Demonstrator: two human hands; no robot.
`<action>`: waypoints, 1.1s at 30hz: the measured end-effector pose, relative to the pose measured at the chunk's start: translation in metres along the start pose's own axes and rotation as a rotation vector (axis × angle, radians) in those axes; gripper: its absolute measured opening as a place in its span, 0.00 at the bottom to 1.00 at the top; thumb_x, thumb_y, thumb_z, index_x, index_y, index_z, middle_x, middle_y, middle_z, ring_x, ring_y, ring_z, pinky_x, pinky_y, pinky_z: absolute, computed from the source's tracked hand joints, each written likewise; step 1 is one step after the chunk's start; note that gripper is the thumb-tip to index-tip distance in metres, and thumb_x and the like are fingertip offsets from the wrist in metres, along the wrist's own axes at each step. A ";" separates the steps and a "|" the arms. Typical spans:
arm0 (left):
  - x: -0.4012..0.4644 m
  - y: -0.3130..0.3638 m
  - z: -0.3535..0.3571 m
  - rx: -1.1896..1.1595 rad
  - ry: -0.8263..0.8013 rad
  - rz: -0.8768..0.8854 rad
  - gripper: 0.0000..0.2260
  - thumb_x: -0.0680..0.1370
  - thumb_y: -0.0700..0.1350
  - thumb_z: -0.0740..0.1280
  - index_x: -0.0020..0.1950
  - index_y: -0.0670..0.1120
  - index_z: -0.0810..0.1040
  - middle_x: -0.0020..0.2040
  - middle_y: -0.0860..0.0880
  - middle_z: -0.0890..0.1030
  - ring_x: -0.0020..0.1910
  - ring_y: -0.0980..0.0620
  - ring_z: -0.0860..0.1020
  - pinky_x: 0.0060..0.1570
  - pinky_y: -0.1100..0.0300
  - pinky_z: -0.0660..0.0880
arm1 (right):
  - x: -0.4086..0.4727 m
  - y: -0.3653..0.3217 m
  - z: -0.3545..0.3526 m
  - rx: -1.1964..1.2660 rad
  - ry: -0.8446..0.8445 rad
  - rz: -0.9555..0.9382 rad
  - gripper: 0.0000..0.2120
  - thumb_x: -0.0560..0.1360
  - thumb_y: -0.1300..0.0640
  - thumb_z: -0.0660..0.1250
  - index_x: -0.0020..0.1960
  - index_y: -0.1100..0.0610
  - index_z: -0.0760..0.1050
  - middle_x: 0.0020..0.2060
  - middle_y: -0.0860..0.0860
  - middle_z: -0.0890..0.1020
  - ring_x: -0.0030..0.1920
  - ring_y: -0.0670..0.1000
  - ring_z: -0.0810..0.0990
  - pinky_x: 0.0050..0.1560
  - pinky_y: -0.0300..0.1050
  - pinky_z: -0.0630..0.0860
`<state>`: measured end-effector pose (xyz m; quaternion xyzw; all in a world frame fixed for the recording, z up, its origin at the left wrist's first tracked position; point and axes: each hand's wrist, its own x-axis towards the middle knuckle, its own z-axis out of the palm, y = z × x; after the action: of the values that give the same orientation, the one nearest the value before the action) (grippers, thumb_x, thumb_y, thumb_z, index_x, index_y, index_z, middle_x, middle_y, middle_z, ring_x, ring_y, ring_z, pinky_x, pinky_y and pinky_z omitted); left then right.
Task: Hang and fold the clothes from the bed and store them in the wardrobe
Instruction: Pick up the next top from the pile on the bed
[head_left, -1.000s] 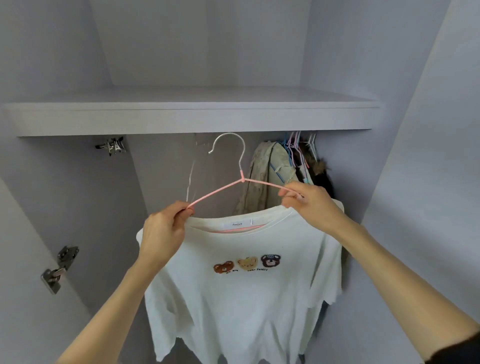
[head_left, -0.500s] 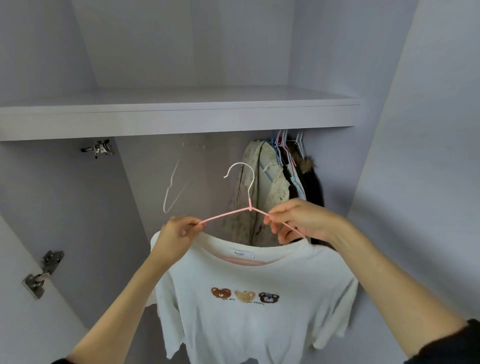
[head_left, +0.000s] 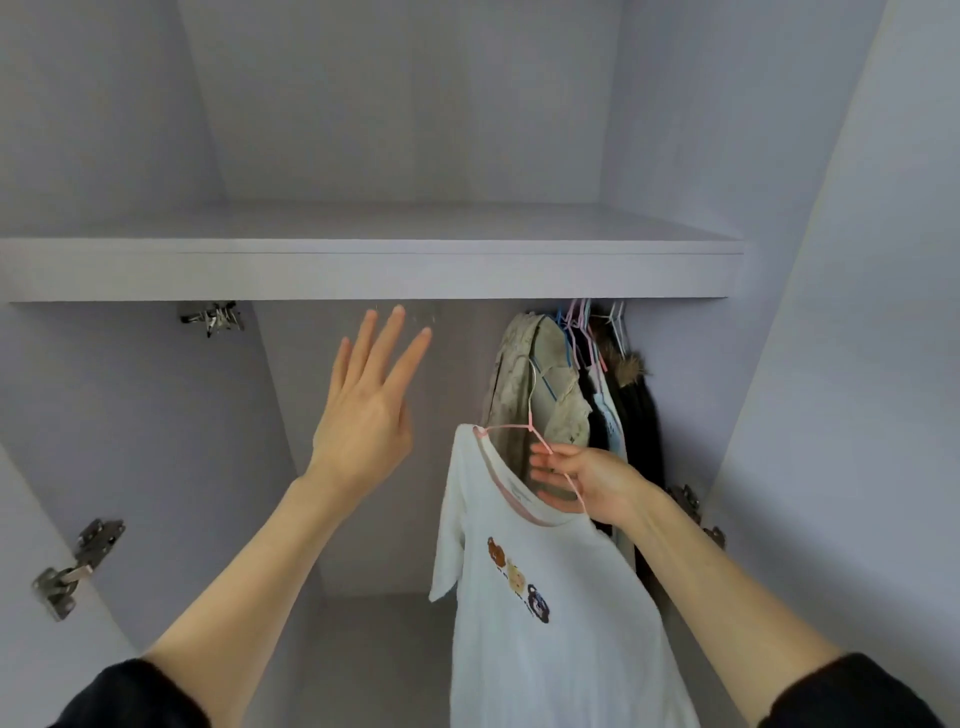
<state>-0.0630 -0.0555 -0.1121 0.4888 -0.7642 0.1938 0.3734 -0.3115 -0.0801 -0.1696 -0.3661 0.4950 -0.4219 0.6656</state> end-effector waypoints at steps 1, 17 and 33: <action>0.011 -0.001 0.001 0.047 0.016 0.033 0.32 0.71 0.27 0.61 0.74 0.42 0.62 0.76 0.39 0.57 0.75 0.36 0.50 0.71 0.36 0.52 | 0.009 -0.005 0.001 0.046 0.011 -0.009 0.10 0.79 0.68 0.58 0.52 0.59 0.77 0.46 0.52 0.81 0.48 0.50 0.80 0.46 0.46 0.77; 0.072 -0.071 0.062 0.376 0.240 0.184 0.41 0.68 0.35 0.70 0.76 0.51 0.54 0.76 0.44 0.52 0.74 0.37 0.48 0.64 0.30 0.42 | 0.151 -0.060 0.007 0.325 0.067 -0.314 0.16 0.82 0.65 0.53 0.69 0.63 0.66 0.63 0.59 0.74 0.68 0.56 0.70 0.54 0.51 0.75; 0.075 -0.075 0.066 0.418 0.256 0.185 0.46 0.68 0.35 0.69 0.77 0.54 0.46 0.78 0.50 0.39 0.76 0.42 0.39 0.68 0.35 0.35 | 0.171 -0.108 0.009 0.244 0.186 -0.336 0.16 0.81 0.67 0.55 0.68 0.67 0.65 0.65 0.63 0.72 0.63 0.59 0.74 0.58 0.48 0.74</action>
<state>-0.0394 -0.1776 -0.1030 0.4548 -0.6955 0.4411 0.3388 -0.2981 -0.2781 -0.1290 -0.3194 0.4317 -0.6155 0.5768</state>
